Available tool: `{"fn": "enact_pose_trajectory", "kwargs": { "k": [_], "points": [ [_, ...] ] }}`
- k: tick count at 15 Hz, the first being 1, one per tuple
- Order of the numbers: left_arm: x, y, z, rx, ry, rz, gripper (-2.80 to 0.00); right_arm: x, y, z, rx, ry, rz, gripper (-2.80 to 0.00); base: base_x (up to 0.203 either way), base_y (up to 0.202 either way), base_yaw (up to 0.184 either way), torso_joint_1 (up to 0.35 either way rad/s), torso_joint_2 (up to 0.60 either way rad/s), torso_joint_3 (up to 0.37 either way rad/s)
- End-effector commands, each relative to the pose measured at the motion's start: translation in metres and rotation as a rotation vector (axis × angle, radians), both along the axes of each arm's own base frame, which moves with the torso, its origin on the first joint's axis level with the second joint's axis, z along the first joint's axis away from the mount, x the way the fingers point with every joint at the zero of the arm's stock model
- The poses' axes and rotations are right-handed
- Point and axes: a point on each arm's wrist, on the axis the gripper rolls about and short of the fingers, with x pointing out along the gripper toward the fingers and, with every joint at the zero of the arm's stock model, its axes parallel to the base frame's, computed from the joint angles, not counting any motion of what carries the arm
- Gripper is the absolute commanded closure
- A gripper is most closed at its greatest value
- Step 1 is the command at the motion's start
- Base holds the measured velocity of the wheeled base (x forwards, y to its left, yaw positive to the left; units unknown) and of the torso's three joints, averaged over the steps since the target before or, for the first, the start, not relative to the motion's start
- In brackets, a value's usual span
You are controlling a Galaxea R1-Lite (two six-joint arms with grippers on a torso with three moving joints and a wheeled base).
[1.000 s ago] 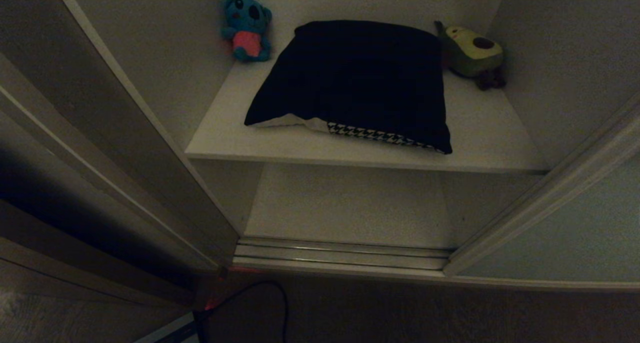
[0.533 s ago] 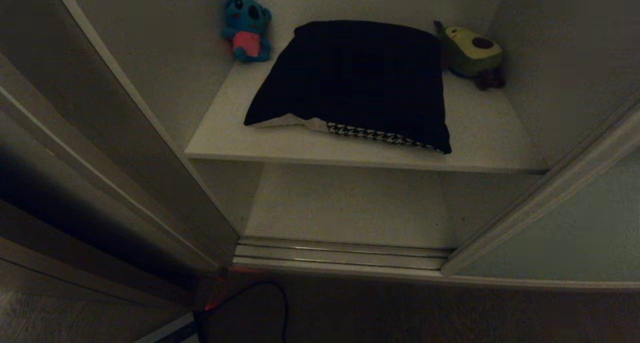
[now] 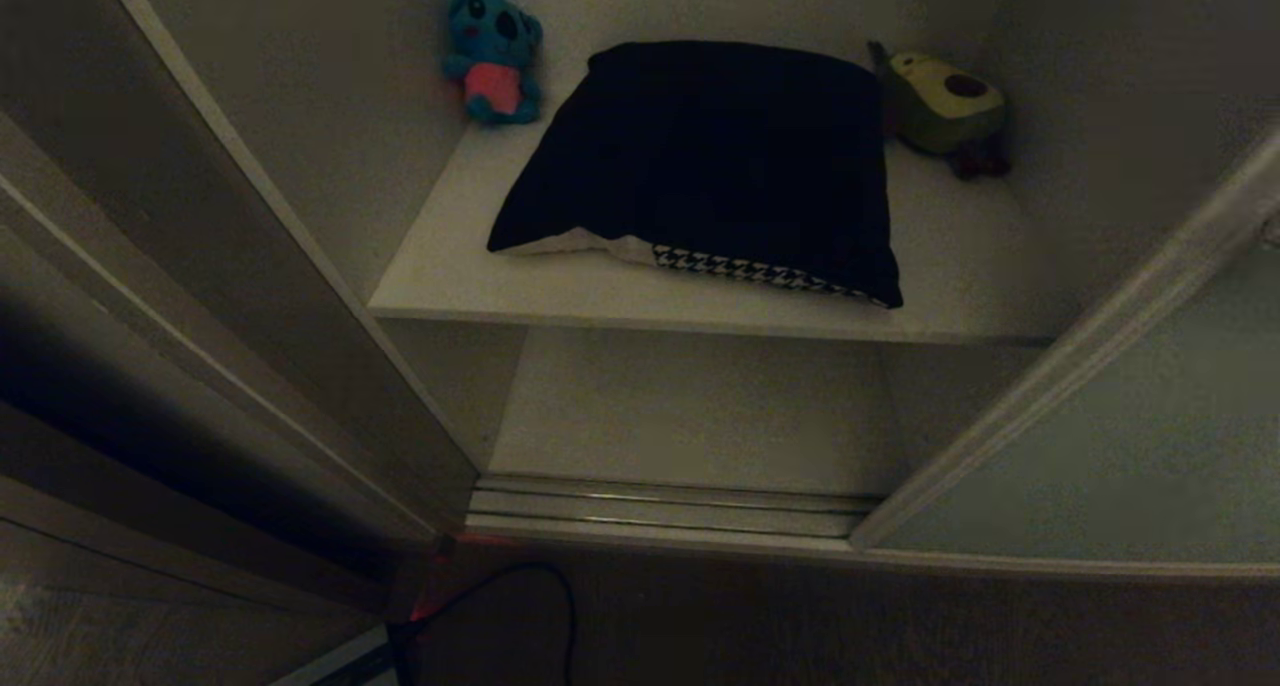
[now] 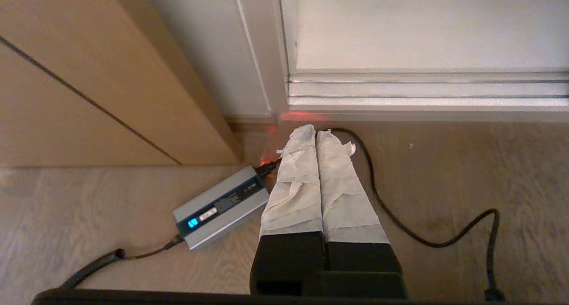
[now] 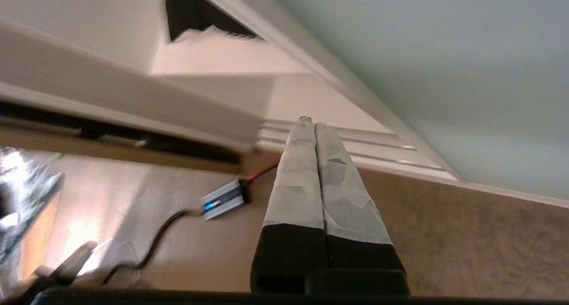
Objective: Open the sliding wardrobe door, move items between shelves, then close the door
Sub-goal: Close the door
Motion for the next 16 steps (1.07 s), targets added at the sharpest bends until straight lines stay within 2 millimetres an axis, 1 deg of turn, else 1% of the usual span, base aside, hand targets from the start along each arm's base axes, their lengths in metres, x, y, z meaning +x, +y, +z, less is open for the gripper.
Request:
{"fn": "enact_pose_trajectory", "kwargs": {
  "k": [1, 2, 3, 6, 7, 8, 11, 13, 16],
  "points": [
    [0.000, 0.000, 0.000, 0.000, 0.001, 0.000, 0.00, -0.003, 0.011, 0.002, -0.003, -0.012, 0.076, 0.00, 0.000, 0.000, 0.000, 0.000, 0.00, 0.000],
    [0.000, 0.000, 0.000, 0.000, 0.001, 0.000, 0.00, -0.006, 0.018, 0.002, -0.007, -0.021, 0.122, 0.00, 0.000, 0.000, 0.000, 0.000, 0.00, 0.000],
    [0.000, 0.000, 0.000, 0.000, 0.001, 0.000, 0.00, -0.014, 0.024, 0.004, -0.010, -0.037, 0.166, 0.00, 0.000, 0.000, 0.000, 0.000, 0.00, 0.000],
    [0.000, 0.000, 0.000, 0.000, 0.001, 0.000, 0.00, -0.055, 0.027, 0.009, -0.014, -0.124, 0.228, 0.00, 0.000, 0.000, 0.000, 0.000, 0.00, 0.000],
    [0.000, 0.000, 0.000, 0.000, 0.001, 0.000, 0.00, -0.064, 0.027, 0.009, -0.020, -0.147, 0.244, 0.00, 0.000, 0.000, 0.000, 0.000, 0.00, 0.000],
    [0.000, 0.000, 0.000, 0.000, 0.001, 0.000, 0.00, -0.067, 0.027, 0.008, -0.045, -0.174, 0.249, 0.00, 0.000, 0.000, 0.000, 0.000, 0.00, 0.000],
    [0.000, 0.000, 0.000, 0.000, 0.001, 0.000, 0.00, -0.066, 0.027, 0.007, -0.223, -0.286, 0.197, 0.00, 0.000, 0.000, 0.000, 0.000, 0.00, 0.000],
    [0.000, 0.000, 0.000, 0.000, 0.001, 0.000, 0.00, -0.063, 0.026, 0.010, -0.253, -0.337, 0.164, 0.00, 0.000, 0.000, 0.000, 0.000, 0.00, 0.000],
    [0.000, 0.000, 0.000, 0.000, 0.001, 0.000, 0.00, -0.042, 0.028, 0.011, -0.257, -0.413, 0.109, 0.00, 0.000, 0.000, 0.000, 0.000, 0.00, 0.000]
  ]
}}
